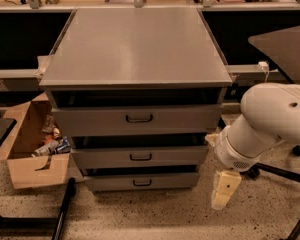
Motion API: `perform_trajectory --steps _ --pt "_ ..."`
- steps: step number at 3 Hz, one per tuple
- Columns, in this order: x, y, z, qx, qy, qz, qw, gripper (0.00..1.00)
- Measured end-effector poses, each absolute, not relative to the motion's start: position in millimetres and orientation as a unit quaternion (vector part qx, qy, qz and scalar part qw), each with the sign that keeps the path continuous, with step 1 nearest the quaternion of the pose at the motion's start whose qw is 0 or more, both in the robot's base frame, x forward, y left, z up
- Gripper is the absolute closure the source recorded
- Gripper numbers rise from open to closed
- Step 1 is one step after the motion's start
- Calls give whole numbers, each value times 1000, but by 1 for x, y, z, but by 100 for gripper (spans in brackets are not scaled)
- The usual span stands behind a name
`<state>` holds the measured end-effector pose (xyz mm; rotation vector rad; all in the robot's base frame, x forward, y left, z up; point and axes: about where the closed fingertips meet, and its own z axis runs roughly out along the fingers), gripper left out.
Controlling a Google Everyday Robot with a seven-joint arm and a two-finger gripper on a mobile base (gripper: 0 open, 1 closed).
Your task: Open middle drawer
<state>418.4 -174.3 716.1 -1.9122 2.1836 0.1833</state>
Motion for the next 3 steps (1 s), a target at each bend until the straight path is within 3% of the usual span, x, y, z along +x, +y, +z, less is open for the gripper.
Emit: perform_trajectory --steps 3 --pt "476 -137 560 -737 656 10 165 0"
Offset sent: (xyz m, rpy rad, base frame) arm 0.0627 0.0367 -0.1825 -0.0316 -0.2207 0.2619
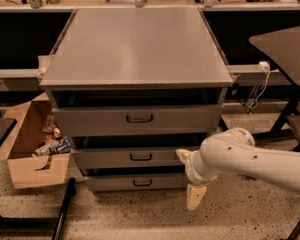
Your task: Open middle drawer
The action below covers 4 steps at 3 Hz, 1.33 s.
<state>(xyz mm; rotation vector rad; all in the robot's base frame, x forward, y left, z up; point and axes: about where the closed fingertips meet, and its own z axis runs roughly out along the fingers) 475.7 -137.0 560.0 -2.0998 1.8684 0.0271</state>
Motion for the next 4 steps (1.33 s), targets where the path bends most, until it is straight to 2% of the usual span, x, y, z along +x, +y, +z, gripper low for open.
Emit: perform_trajectory --steps 1,3,4 --pt "512 -125 528 -737 648 22 192 0" --pt "528 -129 511 -740 642 17 200 0" --pt "566 -135 475 -748 630 3 211 0"
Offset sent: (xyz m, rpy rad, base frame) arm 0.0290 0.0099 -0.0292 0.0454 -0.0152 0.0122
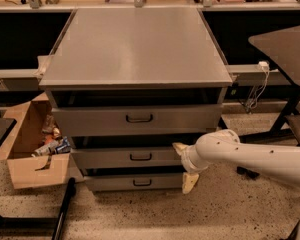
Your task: Open middle drawer
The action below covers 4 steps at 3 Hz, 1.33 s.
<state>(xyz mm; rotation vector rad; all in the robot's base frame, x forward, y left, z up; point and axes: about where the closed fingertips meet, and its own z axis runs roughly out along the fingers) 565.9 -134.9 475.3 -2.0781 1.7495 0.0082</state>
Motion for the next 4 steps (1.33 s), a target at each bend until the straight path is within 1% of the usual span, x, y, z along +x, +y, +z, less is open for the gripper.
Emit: perform_trajectory --steps 1,3,4 --pt "591 -137 457 -750 625 -5 217 0" --pt "636 -133 422 -748 628 10 216 0" --pt "643 -129 399 -744 633 30 211 16"
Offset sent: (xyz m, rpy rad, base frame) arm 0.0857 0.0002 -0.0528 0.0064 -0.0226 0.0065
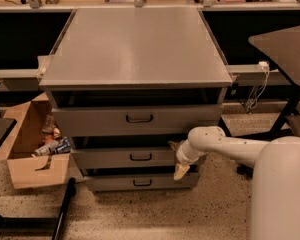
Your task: Open middle drawer
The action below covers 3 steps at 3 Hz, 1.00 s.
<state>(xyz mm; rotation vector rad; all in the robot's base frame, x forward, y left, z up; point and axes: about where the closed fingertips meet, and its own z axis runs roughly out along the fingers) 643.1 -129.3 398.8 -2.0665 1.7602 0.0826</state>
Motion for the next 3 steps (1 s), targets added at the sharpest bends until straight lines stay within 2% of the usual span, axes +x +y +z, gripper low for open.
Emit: perform_trajectory --steps 1,2,3 --pt "641 -131 404 -739 637 31 218 47" --pt "643 -131 407 -739 637 31 218 71" --pt "644 -130 412 -739 637 31 218 99"
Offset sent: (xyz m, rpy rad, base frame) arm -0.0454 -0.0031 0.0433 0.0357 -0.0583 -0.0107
